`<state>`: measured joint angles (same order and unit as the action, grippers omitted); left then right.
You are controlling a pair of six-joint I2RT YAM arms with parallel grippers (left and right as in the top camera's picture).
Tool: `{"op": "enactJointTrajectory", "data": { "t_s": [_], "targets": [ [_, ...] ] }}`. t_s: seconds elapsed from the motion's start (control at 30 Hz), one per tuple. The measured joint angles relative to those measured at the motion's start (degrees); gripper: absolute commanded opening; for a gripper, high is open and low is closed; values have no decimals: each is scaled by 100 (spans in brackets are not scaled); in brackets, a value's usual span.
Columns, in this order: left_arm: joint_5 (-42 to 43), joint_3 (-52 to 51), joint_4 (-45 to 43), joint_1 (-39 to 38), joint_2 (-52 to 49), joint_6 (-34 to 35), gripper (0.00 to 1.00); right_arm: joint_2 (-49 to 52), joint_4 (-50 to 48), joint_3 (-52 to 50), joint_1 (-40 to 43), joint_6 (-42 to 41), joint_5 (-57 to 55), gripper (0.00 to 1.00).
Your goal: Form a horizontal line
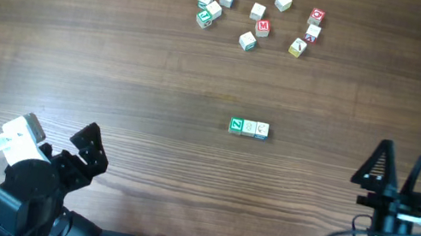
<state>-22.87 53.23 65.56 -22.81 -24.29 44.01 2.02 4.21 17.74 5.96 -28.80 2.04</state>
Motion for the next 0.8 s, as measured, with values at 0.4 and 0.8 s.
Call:
{"op": "enactJointTrajectory", "data": {
  "t_s": [0.4,0.8],
  "targets": [
    [-2,0,4,0,0,0,100,-98,-1405,-1740,175,214,542,100],
    [-2,0,2,0,0,0,100,-114,-420,-1740,175,332,428,100]
  ]
}}
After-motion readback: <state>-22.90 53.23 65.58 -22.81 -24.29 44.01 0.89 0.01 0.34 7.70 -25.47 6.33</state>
